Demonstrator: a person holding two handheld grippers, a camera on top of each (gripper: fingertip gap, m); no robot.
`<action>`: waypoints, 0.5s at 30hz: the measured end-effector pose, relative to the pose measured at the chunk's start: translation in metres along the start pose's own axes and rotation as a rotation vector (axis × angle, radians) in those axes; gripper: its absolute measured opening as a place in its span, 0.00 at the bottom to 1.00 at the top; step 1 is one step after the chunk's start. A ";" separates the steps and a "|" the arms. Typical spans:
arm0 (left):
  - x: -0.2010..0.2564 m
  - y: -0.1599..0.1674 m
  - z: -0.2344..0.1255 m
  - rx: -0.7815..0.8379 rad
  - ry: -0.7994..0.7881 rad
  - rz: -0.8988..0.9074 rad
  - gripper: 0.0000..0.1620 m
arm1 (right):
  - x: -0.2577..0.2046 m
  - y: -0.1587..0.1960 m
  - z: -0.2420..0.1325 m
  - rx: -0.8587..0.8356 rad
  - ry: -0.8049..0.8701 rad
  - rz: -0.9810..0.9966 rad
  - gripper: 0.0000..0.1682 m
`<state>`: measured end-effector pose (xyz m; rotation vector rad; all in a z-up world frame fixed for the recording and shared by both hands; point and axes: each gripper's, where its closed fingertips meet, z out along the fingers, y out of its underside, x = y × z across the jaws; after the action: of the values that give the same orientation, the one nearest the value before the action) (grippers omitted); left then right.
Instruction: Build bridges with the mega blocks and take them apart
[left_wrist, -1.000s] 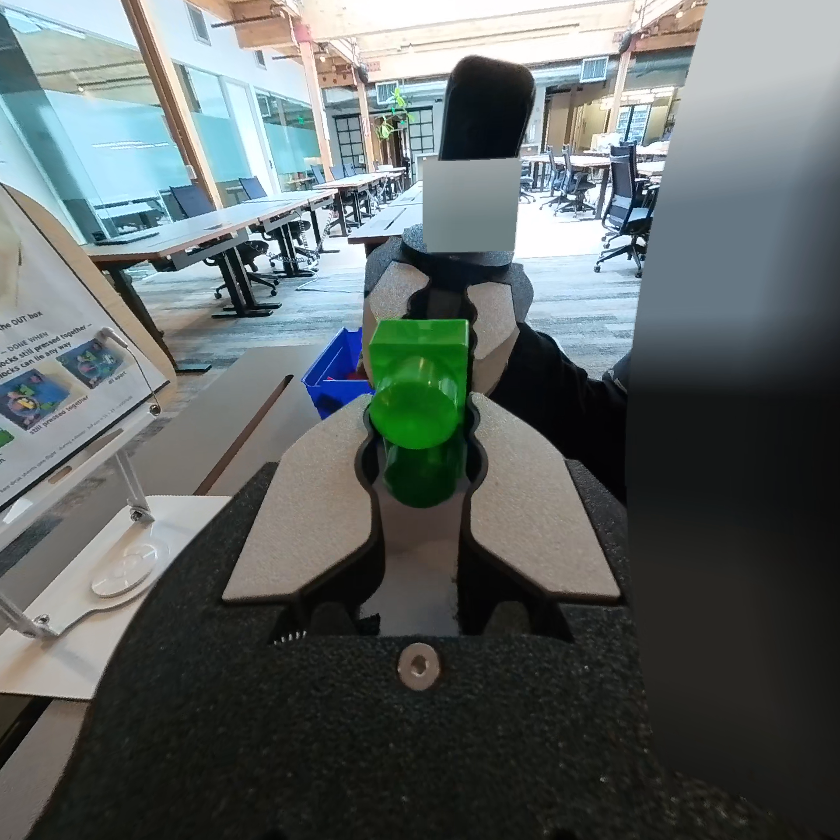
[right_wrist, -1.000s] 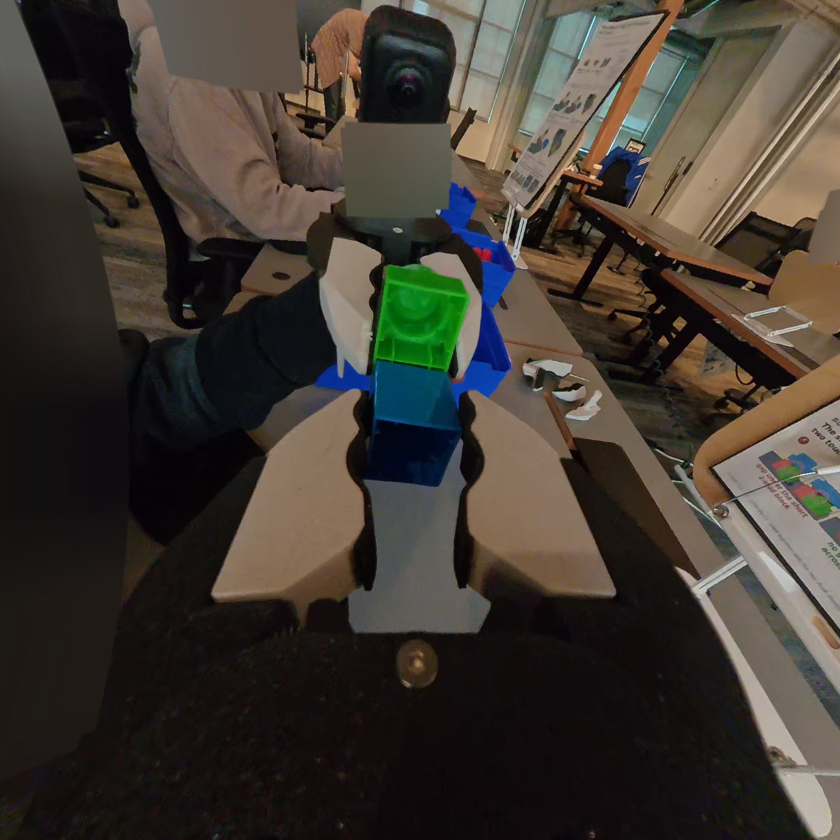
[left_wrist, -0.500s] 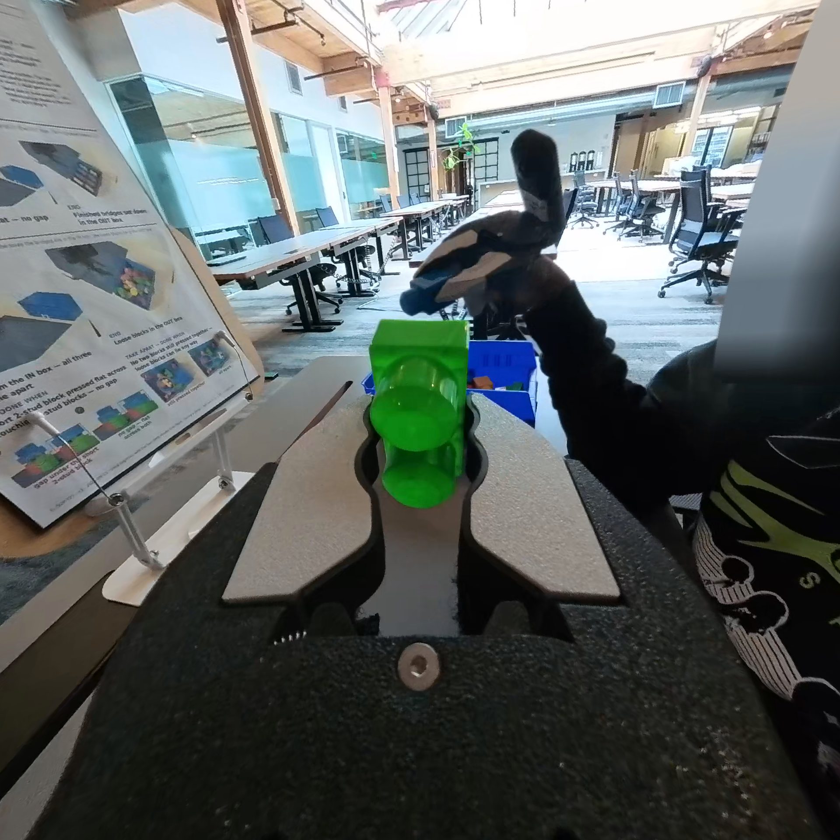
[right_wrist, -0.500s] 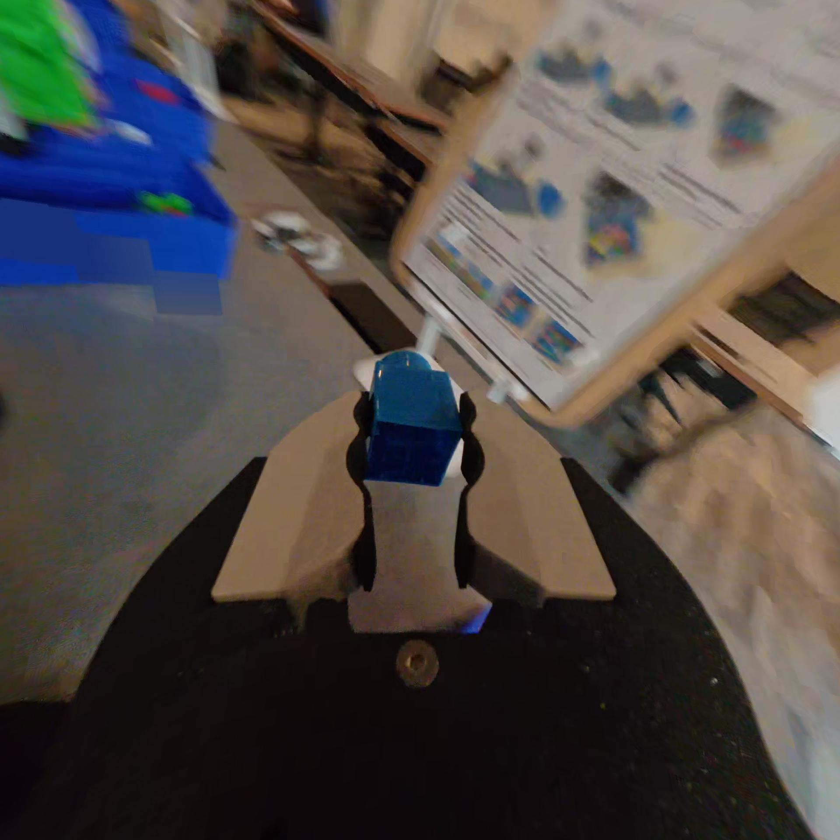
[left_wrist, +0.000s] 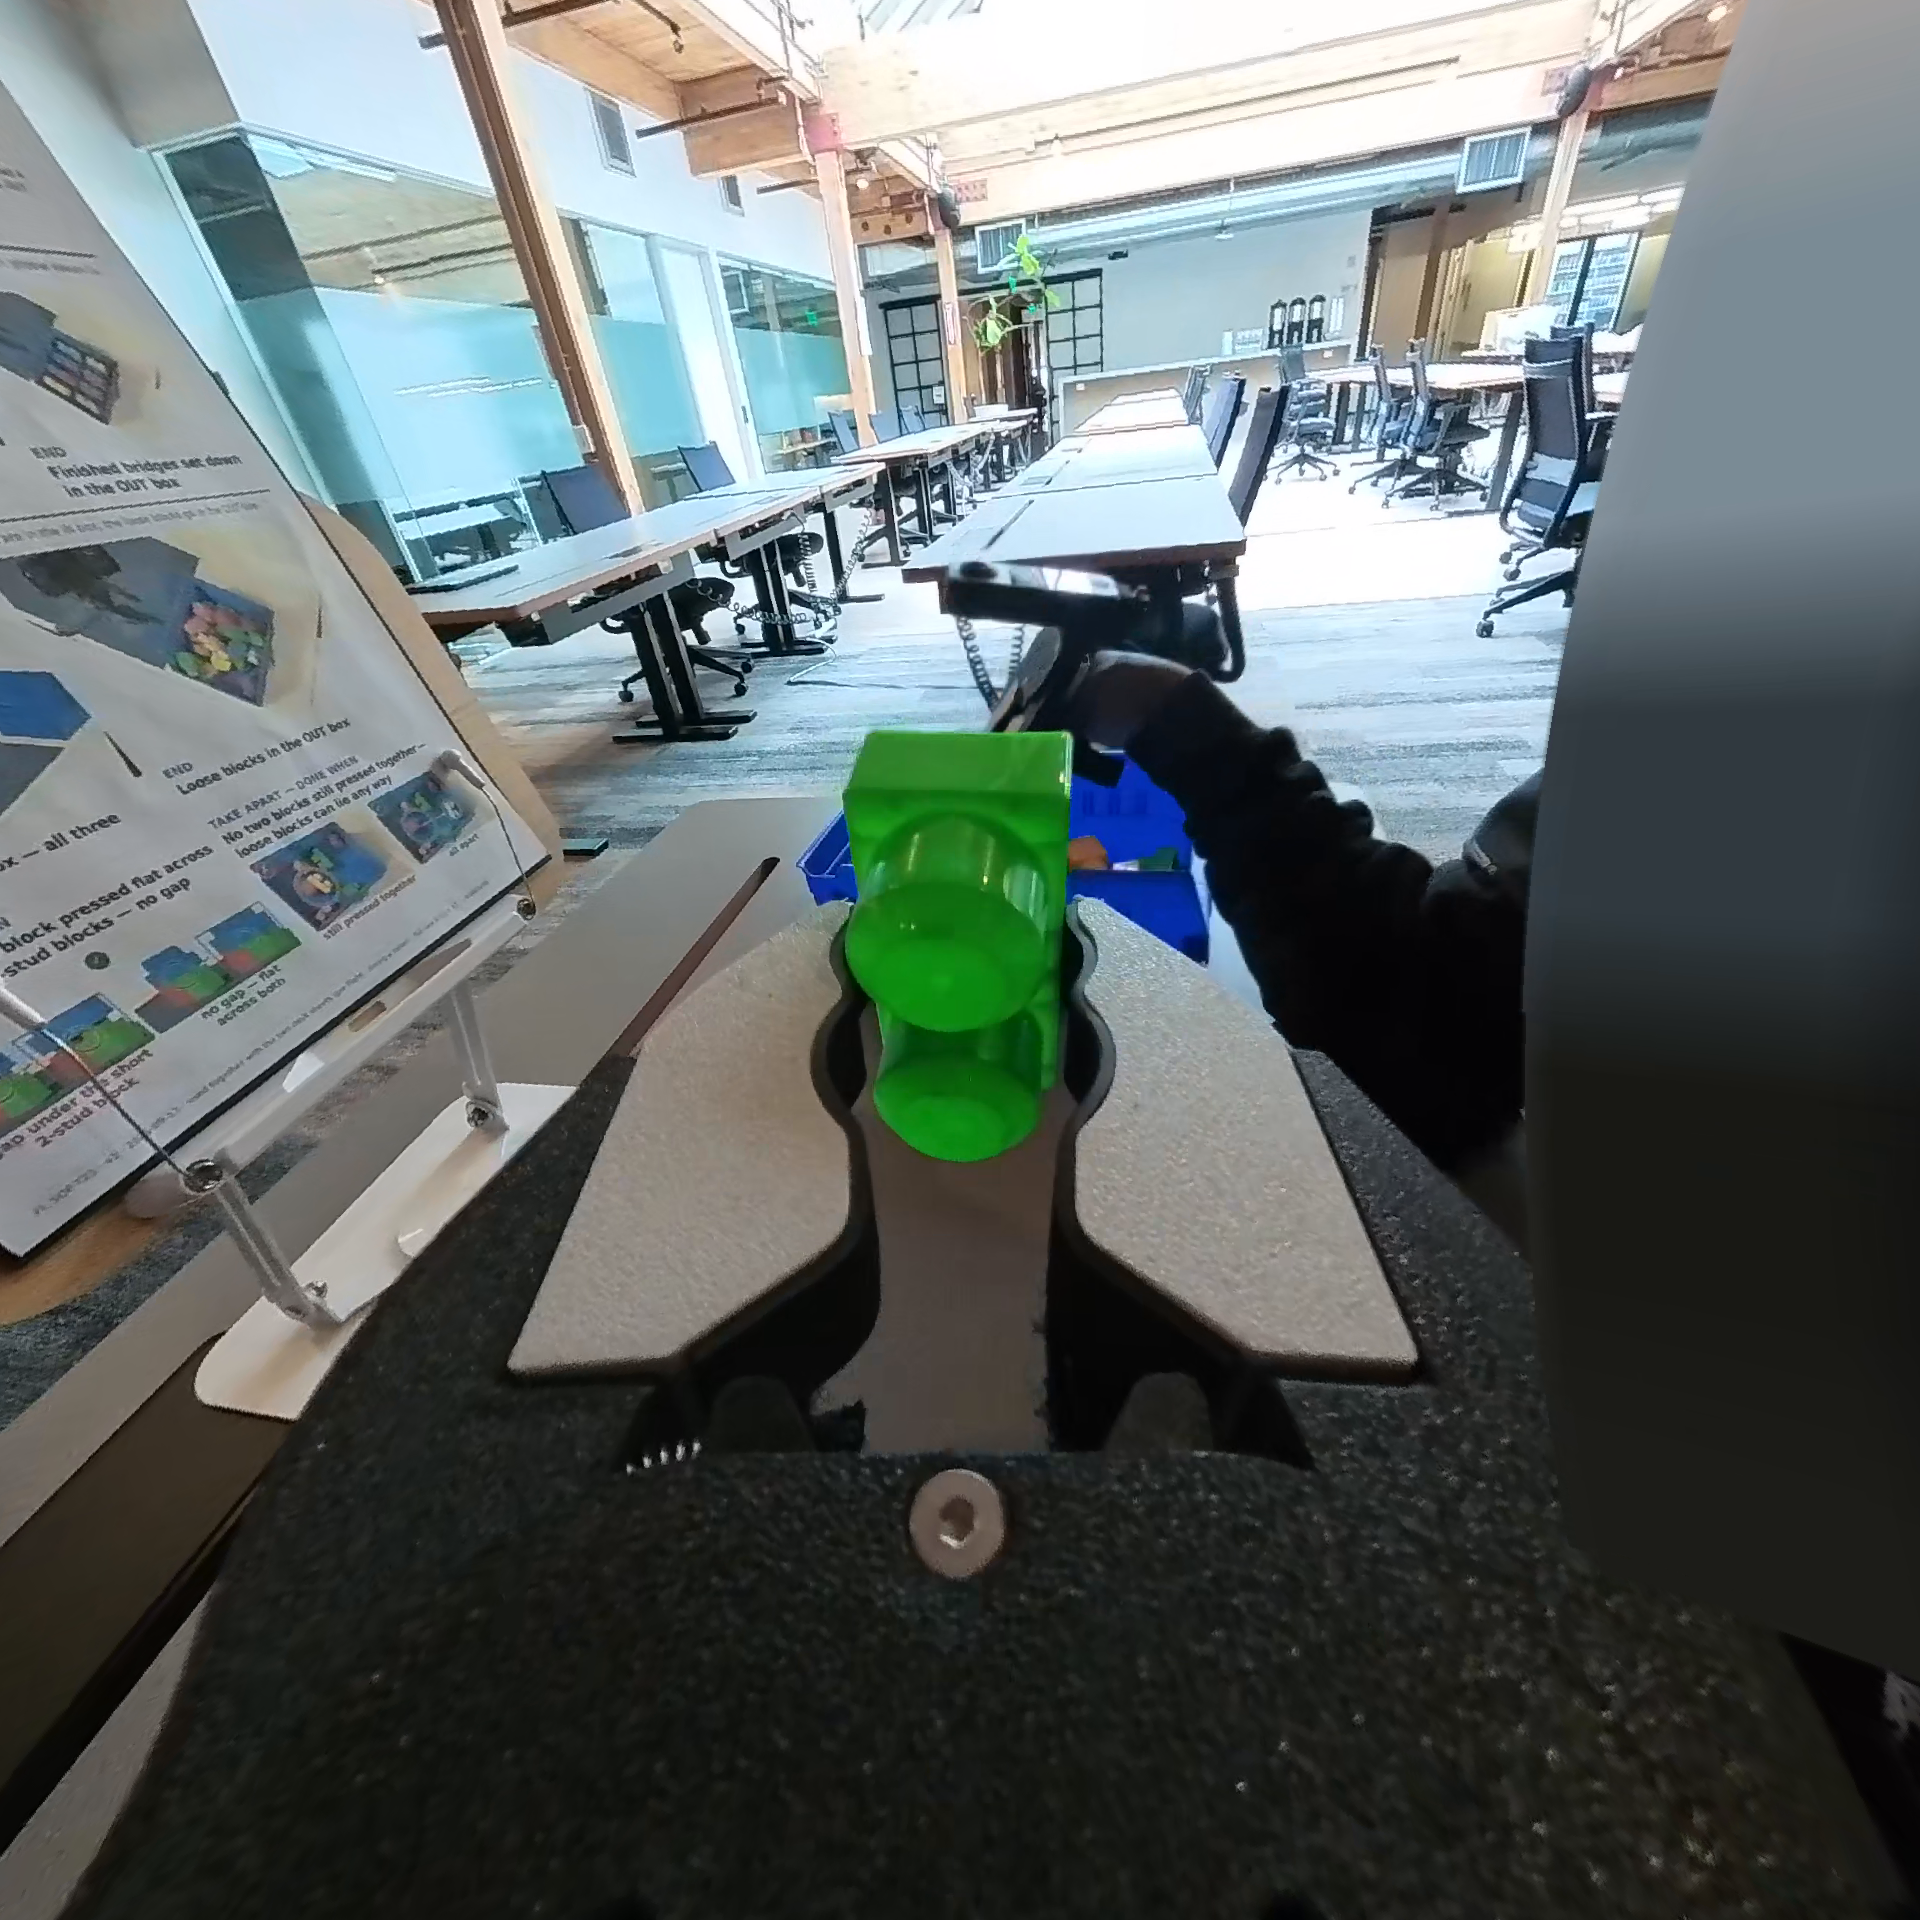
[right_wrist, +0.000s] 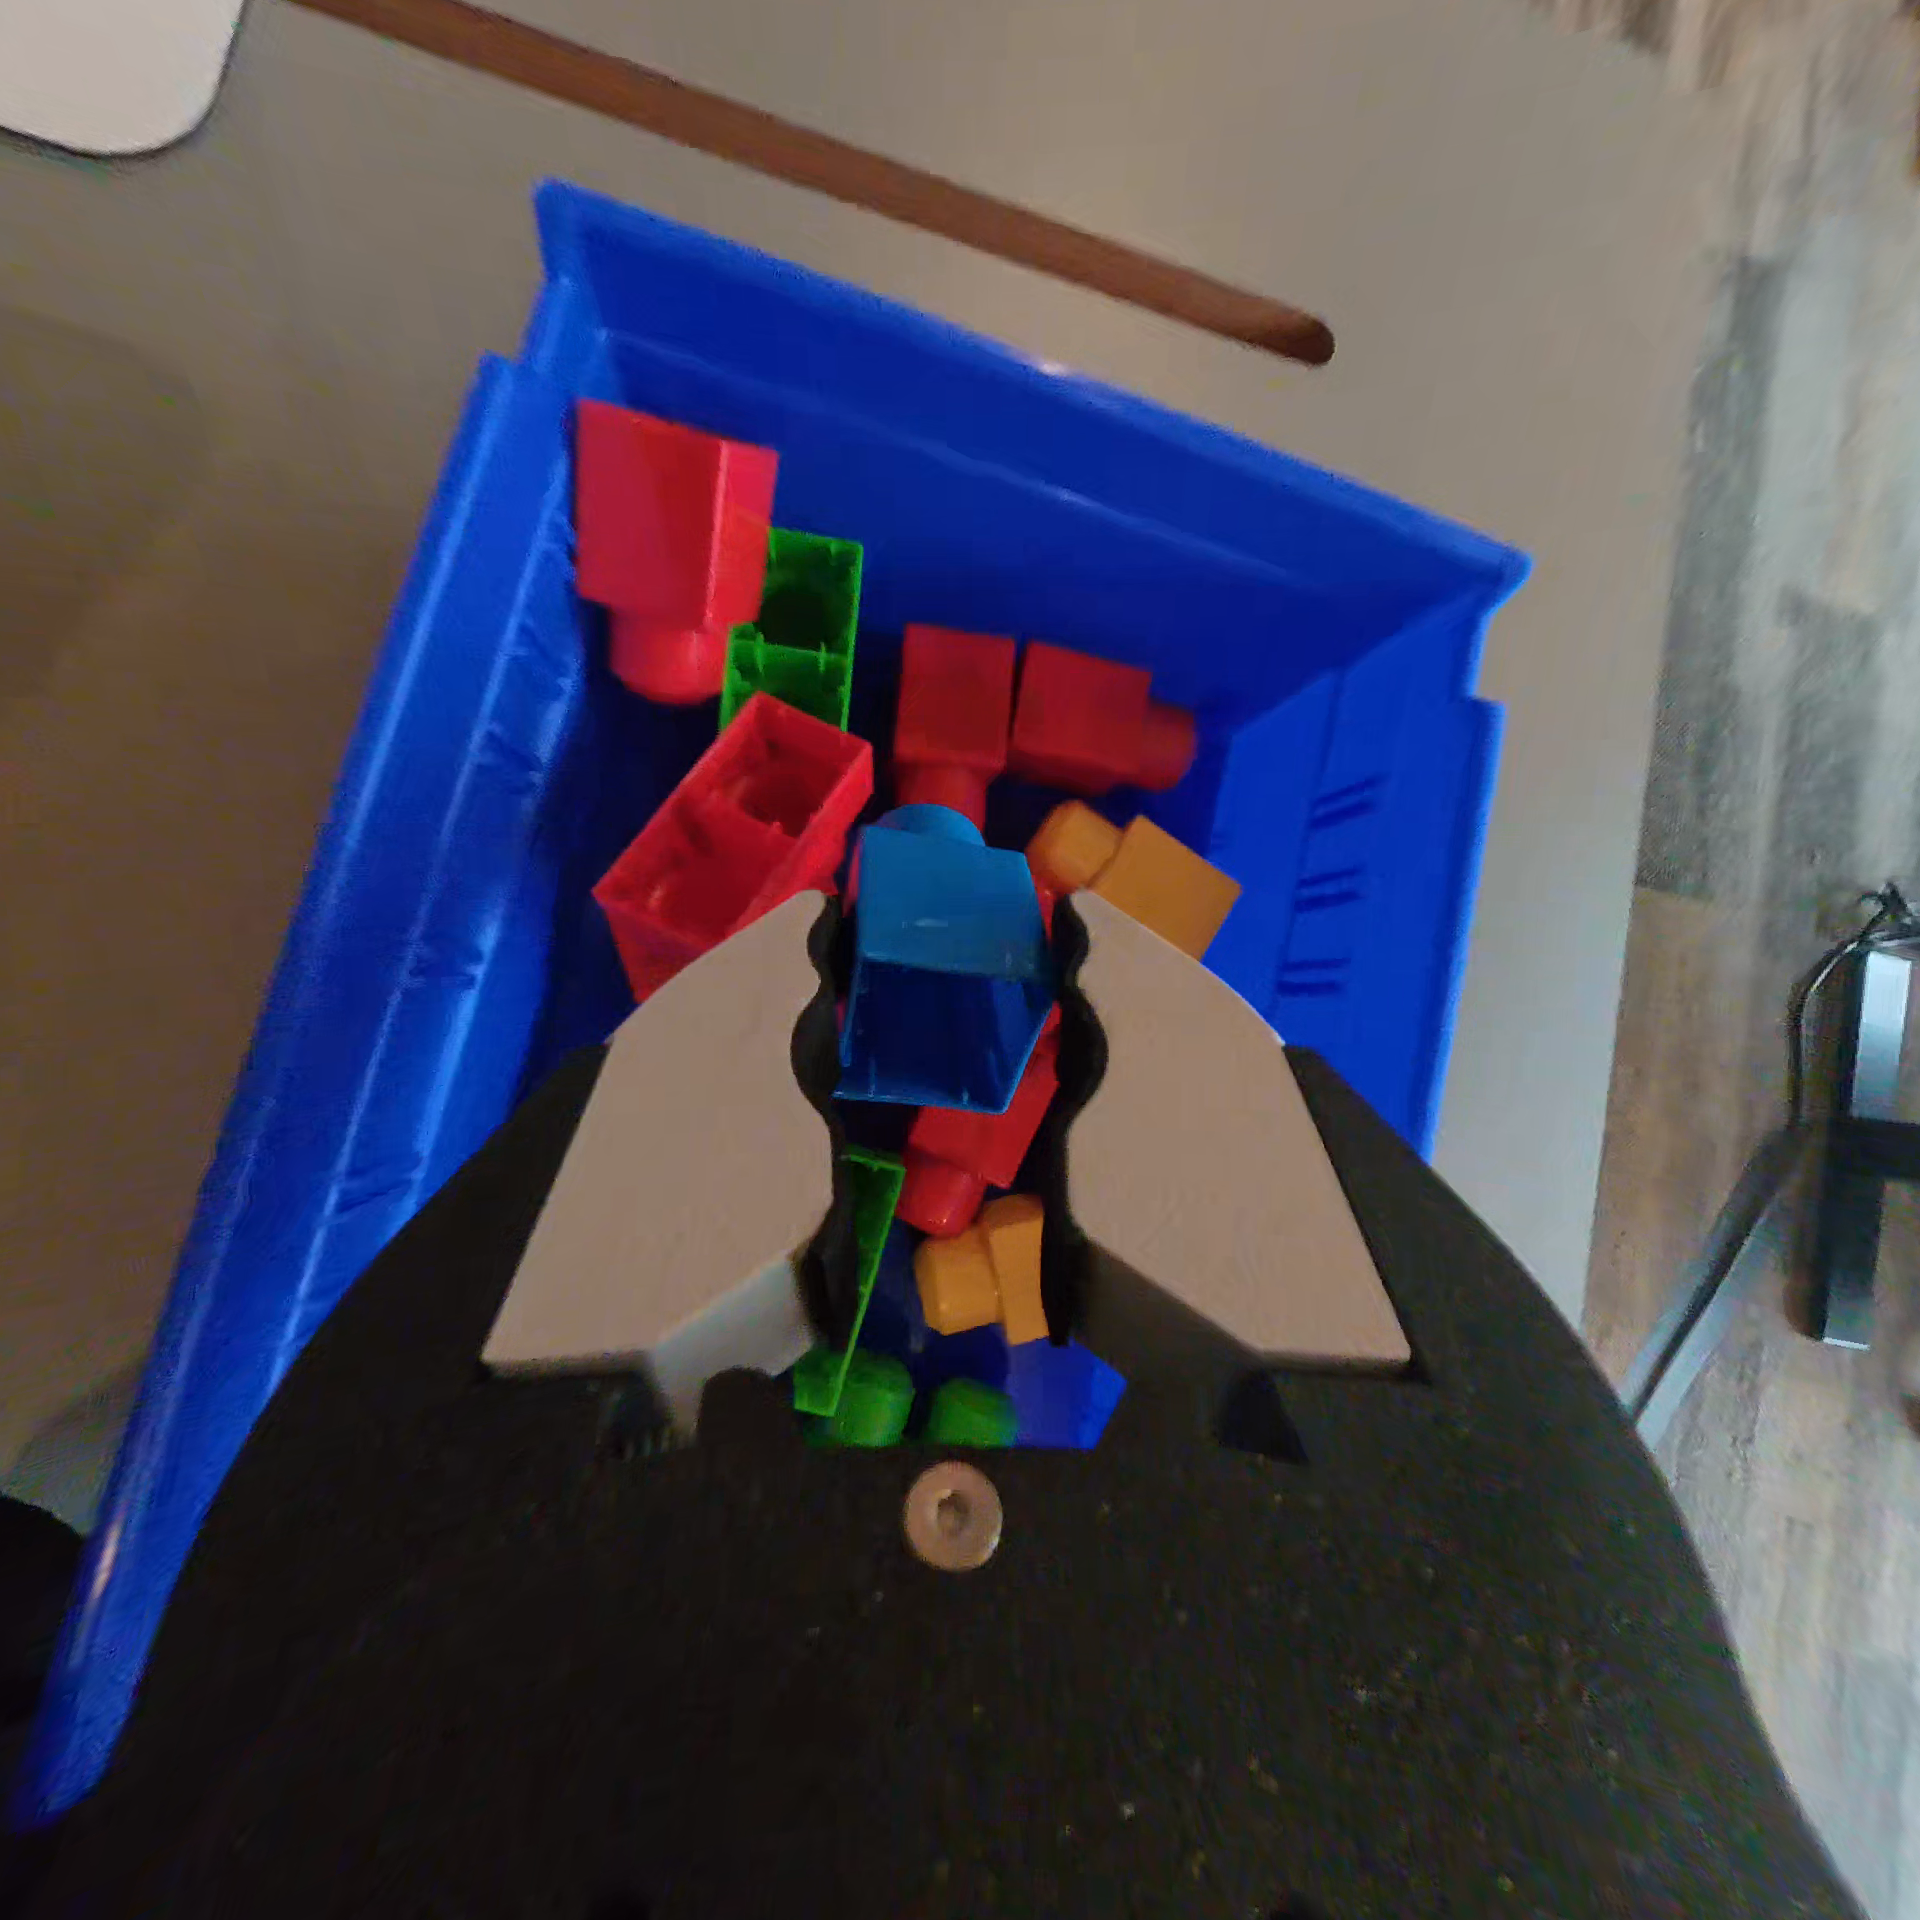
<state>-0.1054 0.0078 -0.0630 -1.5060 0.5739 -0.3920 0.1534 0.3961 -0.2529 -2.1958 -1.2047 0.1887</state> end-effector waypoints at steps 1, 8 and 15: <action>0.000 0.000 0.000 -0.001 0.000 -0.001 0.22 | 0.001 0.003 0.004 -0.013 -0.007 0.013 0.23; -0.001 0.006 0.007 -0.018 0.013 -0.010 0.22 | 0.000 0.006 0.015 -0.006 -0.050 0.039 0.30; 0.000 0.014 0.017 -0.046 0.036 -0.021 0.22 | -0.021 -0.044 -0.035 0.219 -0.040 -0.056 0.37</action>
<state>-0.0971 0.0220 -0.0773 -1.5526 0.5999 -0.4254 0.1238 0.3805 -0.2035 -1.9753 -1.2057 0.3267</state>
